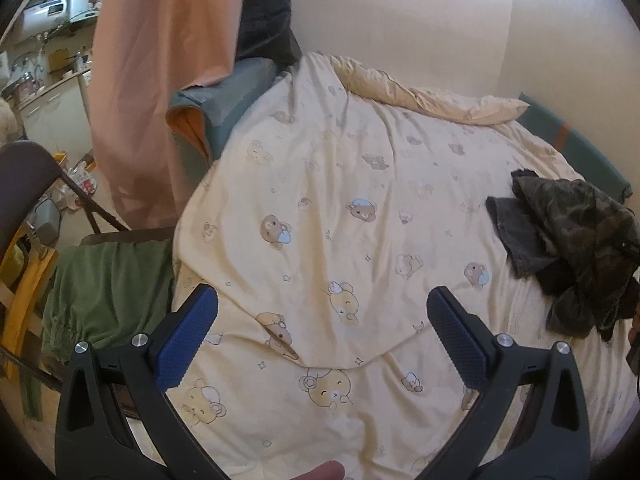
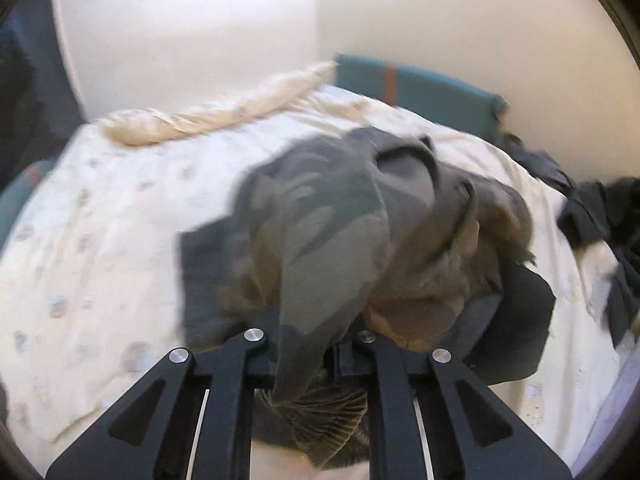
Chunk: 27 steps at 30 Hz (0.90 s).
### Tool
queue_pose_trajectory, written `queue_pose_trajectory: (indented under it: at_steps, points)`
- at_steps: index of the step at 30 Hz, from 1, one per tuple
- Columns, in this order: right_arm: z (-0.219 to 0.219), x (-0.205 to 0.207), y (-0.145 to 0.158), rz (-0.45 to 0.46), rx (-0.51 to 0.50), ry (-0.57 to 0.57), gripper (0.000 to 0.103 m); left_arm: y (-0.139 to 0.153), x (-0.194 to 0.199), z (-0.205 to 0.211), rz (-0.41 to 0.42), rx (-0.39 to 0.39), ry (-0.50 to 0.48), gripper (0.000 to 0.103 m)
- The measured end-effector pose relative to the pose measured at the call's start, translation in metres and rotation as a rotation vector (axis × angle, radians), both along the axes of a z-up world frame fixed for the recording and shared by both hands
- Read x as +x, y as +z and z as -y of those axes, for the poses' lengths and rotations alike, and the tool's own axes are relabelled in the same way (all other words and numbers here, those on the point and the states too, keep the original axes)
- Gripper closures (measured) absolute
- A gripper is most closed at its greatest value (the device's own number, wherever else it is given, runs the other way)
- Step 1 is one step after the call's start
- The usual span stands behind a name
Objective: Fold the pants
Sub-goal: 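Grasp the camouflage pants from the heap with the right gripper, then lift the camouflage pants with the right gripper and drag them onto the duvet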
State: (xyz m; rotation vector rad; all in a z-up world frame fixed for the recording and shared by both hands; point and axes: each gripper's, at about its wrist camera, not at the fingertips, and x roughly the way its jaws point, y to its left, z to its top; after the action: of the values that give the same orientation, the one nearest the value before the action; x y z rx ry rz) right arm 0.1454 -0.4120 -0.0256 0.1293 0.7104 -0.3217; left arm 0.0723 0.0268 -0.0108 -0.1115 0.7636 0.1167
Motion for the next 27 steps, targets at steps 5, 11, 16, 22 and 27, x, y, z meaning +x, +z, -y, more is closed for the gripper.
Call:
queue_pose_trajectory:
  at_steps: [5, 11, 16, 22, 27]
  points:
    - [-0.062, -0.036, 0.022, 0.044, 0.007, 0.201, 0.09, 0.013, -0.012, -0.011, 0.026, 0.012, 0.019, 0.0]
    - [-0.185, -0.09, 0.048, 0.071, 0.032, 0.529, 0.09, 0.024, -0.022, -0.026, 0.033, 0.006, 0.028, 0.0]
    - [-0.262, -0.148, 0.051, 0.039, 0.188, 0.719, 0.09, 0.036, -0.034, -0.045, 0.04, -0.028, 0.053, 0.0]
    - [-0.336, -0.217, 0.042, -0.043, 0.3, 0.965, 0.09, 0.045, -0.045, -0.063, 0.046, -0.064, 0.072, 0.0]
    - [-0.37, -0.258, 0.014, -0.18, 0.425, 1.164, 0.09, 0.051, -0.047, -0.079, 0.036, -0.084, 0.102, 0.0]
